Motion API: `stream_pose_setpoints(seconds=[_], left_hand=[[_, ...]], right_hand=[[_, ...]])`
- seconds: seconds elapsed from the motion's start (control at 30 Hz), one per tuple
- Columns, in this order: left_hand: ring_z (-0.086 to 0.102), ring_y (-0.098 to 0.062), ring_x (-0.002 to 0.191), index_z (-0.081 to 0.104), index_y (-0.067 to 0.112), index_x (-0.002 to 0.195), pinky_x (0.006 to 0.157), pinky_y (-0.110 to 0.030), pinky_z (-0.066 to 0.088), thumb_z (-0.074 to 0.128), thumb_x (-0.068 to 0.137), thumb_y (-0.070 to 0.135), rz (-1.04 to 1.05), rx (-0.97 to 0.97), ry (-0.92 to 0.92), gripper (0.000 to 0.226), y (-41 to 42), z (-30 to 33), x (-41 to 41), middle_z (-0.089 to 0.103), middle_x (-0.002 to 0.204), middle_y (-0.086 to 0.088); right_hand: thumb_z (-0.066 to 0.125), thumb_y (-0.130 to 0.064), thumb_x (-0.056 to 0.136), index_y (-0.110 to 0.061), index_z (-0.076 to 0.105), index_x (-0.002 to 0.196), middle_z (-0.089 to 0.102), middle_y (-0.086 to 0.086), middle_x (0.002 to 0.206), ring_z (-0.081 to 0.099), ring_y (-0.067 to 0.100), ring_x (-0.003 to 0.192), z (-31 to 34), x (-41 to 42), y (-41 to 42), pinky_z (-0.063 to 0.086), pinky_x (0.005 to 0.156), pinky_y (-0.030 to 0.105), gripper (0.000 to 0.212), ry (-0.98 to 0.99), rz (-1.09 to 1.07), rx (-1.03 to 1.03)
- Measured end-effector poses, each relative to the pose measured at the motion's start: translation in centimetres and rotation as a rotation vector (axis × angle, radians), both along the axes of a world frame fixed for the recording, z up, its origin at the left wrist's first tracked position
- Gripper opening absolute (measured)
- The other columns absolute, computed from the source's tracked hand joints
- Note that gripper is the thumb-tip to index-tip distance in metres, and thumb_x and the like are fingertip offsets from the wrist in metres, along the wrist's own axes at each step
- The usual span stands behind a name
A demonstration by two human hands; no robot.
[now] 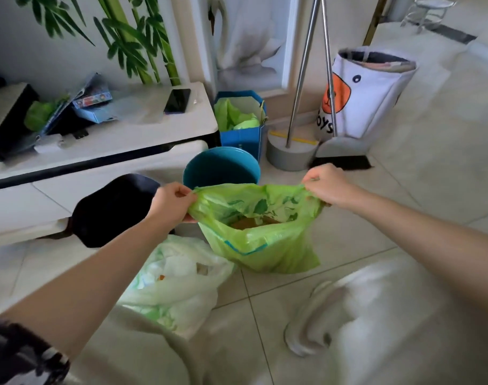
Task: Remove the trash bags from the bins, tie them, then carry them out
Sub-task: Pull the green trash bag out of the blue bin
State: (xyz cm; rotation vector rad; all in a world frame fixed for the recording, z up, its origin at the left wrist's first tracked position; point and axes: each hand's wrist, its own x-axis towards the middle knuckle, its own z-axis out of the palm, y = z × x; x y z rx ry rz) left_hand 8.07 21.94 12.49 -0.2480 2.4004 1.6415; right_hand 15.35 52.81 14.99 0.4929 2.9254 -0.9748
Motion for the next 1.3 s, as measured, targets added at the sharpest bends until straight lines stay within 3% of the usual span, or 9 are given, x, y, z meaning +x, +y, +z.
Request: stream_pose_setpoints(seconds=[0.1,0.3,0.47,0.6,0.77,0.83,0.97,1.1,1.3], left_hand=[[0.067,-0.029,0.073,0.06,0.011,0.077,0.068,-0.05,0.06,0.065,0.088,0.008,0.036,-0.05,-0.036,0.012,-1.7,-2.8,0.6,0.066,0.098,-0.024],[0.072,-0.033,0.061,0.057,0.004,0.099,0.055,-0.033,0.059,0.061,0.089,0.003,0.074,-0.111,-0.148,0.011,-4.9,-7.0,1.2,0.062,0.111,-0.022],[0.073,-0.029,0.06,0.055,0.007,0.104,0.055,-0.03,0.06,0.058,0.092,0.007,0.103,-0.071,-0.233,0.012,-5.7,-8.6,1.8,0.062,0.113,-0.023],[0.07,-0.03,0.076,0.051,0.013,0.114,0.082,-0.046,0.057,0.067,0.086,0.03,0.165,0.053,-0.361,0.037,-4.9,-7.7,3.0,0.058,0.11,-0.009],[0.066,-0.034,0.091,0.053,0.014,0.119,0.075,-0.04,0.056,0.073,0.08,0.037,0.103,0.196,-0.594,0.05,-2.9,-6.2,6.0,0.055,0.112,-0.014],[0.064,-0.034,0.092,0.053,0.015,0.117,0.083,-0.042,0.054,0.073,0.081,0.037,0.065,0.228,-0.65,0.047,-2.0,-6.1,7.1,0.056,0.113,-0.015],[0.066,-0.027,0.096,0.057,0.02,0.114,0.088,-0.04,0.052,0.066,0.078,0.059,-0.175,0.011,-0.705,0.053,0.0,-6.8,9.0,0.071,0.105,-0.01],[0.066,-0.026,0.098,0.05,0.025,0.121,0.085,-0.036,0.052,0.061,0.078,0.064,-0.235,0.043,-0.803,0.059,1.8,-7.3,9.6,0.07,0.107,-0.011],[0.064,-0.029,0.103,0.04,0.021,0.128,0.09,-0.038,0.05,0.068,0.081,0.048,-0.148,0.139,-0.982,0.06,3.8,-9.0,10.5,0.059,0.123,-0.018]], right_hand=[[0.05,-0.008,0.087,-0.01,0.068,0.078,0.062,0.011,0.063,0.052,0.021,0.044,-2.8,0.6,0.5,0.033,0.032,0.01,0.02,-0.168,0.081,0.07],[0.047,-0.001,0.087,-0.003,0.07,0.098,0.063,0.017,0.078,0.053,0.018,0.044,-5.9,2.1,2.1,0.039,0.028,0.015,0.025,-0.415,0.017,0.067],[0.055,-0.008,0.085,-0.009,0.068,0.103,0.065,0.014,0.093,0.063,0.024,0.069,-6.7,2.2,1.5,0.052,0.043,0.025,0.022,-0.537,0.084,0.124],[0.063,-0.021,0.081,-0.012,0.069,0.102,0.068,0.011,0.099,0.061,0.026,0.083,-6.5,1.6,0.9,0.049,0.062,0.026,0.024,-0.584,0.193,0.252],[0.065,-0.025,0.075,-0.012,0.07,0.101,0.07,0.011,0.098,0.065,0.028,0.088,-6.5,0.1,-1.3,0.056,0.08,0.037,0.03,-0.478,0.244,0.278],[0.061,-0.026,0.075,-0.008,0.069,0.098,0.071,0.015,0.098,0.066,0.032,0.089,-6.8,-0.8,-2.2,0.057,0.081,0.043,0.031,-0.427,0.255,0.293],[0.056,-0.033,0.086,-0.004,0.066,0.096,0.069,0.015,0.096,0.065,0.033,0.088,-7.7,-3.0,-3.9,0.055,0.08,0.042,0.032,-0.426,0.325,0.264],[0.049,-0.04,0.094,-0.006,0.056,0.082,0.056,0.009,0.076,0.056,0.029,0.076,-8.5,-4.6,-5.6,0.041,0.059,0.033,0.037,-0.417,0.362,0.229],[0.046,-0.046,0.096,0.001,0.038,0.137,0.052,0.02,0.133,0.057,0.033,0.111,-9.5,-5.3,-6.3,0.049,0.089,0.039,0.063,-0.491,0.327,0.217]])
